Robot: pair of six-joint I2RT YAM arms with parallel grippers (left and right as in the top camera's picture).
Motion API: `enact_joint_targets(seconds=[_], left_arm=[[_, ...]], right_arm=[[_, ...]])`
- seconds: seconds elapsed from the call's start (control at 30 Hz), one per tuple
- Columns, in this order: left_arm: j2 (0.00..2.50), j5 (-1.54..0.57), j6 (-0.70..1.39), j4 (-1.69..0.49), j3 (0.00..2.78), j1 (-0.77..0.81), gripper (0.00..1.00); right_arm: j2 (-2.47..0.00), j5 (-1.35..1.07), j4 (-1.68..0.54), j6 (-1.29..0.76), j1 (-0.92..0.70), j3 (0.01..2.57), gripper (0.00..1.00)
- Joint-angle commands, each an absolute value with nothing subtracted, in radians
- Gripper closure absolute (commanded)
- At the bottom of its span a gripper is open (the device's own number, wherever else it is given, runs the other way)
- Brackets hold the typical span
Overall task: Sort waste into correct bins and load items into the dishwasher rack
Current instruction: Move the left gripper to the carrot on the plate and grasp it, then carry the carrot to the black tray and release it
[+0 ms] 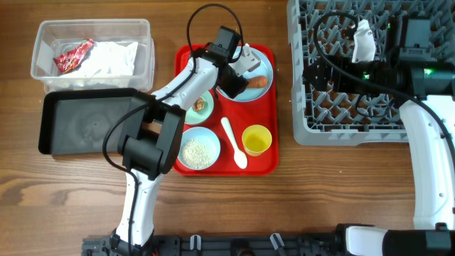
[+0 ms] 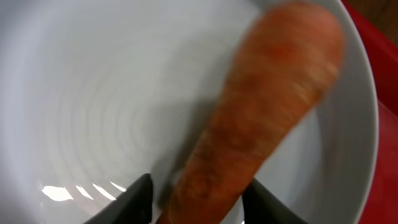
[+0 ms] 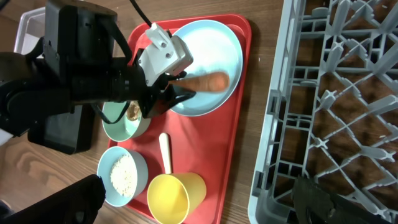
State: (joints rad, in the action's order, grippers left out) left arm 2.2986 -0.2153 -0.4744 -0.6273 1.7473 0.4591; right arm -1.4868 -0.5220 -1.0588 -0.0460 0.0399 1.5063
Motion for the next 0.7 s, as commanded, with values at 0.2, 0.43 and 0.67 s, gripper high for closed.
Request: enact_joint_targets(seconds=[0.2, 0.43, 0.67], left_arm=[[2.349, -0.217, -0.276, -0.572, 1.745, 0.469, 0.85], [2.288, -0.156, -0.154, -0.577, 1.764, 0.468, 0.89], [2.103, -0.091, -0.044, -0.632, 1.775, 0.458, 0.9]], right_arm=[[-1.491, -0.512, -1.06, -0.056, 0.039, 1.523, 0.0], [-1.491, -0.511, -1.06, -0.056, 0.039, 1.523, 0.01], [-1.491, -0.511, -1.06, -0.055, 0.039, 1.523, 0.0]])
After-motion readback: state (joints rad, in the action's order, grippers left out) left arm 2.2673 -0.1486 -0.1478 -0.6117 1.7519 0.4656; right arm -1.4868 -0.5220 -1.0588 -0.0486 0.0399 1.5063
